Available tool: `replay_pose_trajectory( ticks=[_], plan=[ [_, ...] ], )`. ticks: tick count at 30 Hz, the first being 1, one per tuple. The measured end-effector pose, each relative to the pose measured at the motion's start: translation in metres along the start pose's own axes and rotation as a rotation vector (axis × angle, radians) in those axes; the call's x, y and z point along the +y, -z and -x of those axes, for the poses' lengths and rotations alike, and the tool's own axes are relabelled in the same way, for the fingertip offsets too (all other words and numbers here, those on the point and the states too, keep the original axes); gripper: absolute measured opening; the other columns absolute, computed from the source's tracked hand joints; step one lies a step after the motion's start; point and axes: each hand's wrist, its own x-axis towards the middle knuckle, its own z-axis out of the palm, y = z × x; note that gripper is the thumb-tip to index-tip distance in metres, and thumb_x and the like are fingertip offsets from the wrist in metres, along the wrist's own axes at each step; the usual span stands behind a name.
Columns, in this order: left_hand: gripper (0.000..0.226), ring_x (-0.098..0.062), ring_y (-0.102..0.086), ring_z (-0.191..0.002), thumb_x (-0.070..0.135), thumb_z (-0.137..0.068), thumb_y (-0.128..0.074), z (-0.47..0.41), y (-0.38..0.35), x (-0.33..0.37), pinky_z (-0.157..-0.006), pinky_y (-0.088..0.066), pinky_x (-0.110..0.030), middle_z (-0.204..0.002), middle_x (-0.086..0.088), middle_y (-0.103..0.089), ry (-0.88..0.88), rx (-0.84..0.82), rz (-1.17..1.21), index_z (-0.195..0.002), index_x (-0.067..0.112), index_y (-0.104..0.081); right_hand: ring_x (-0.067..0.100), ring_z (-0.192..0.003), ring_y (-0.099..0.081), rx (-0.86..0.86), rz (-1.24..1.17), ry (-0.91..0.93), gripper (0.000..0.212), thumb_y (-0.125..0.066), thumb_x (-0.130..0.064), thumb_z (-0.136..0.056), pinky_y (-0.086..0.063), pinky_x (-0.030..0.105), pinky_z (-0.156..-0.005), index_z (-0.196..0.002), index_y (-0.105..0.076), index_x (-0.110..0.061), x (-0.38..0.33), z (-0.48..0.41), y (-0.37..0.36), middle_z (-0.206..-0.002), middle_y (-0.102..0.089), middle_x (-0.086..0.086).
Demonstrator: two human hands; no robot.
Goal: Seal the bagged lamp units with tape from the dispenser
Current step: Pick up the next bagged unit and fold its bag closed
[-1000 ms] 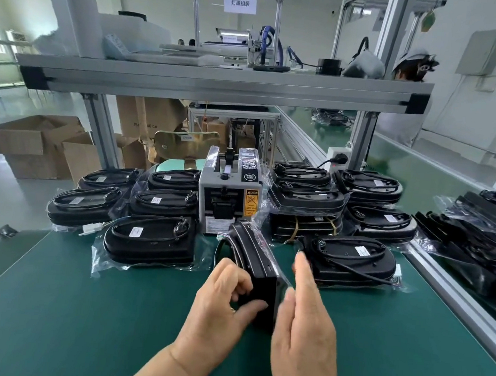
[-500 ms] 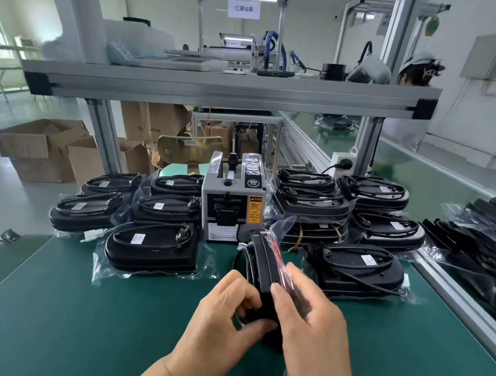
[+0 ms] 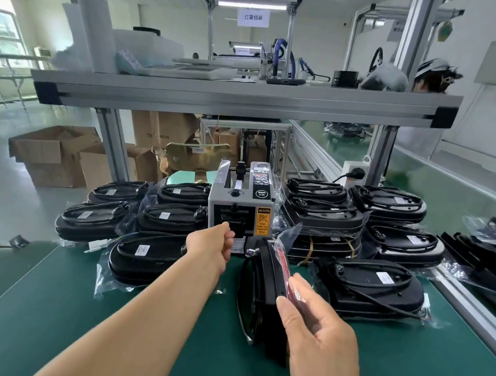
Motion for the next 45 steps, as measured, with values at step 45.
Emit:
replay_pose_trajectory(
  ticks=[45],
  plan=[
    [0.013,-0.011,-0.037,-0.053,0.023,-0.074,-0.078,0.102,0.037,0.000,-0.055,-0.031,-0.021,-0.062,-0.002,-0.055,-0.280,-0.860,-0.704,-0.065,0.018,-0.069,-0.012,-0.119,-0.055,-0.152,0.082,-0.015,0.045,-0.060,-0.002,-0.096,-0.042,0.014,-0.106,-0.107,-0.066,-0.045,-0.010,0.003,0.009,-0.133,-0.061,-0.020]
  ],
)
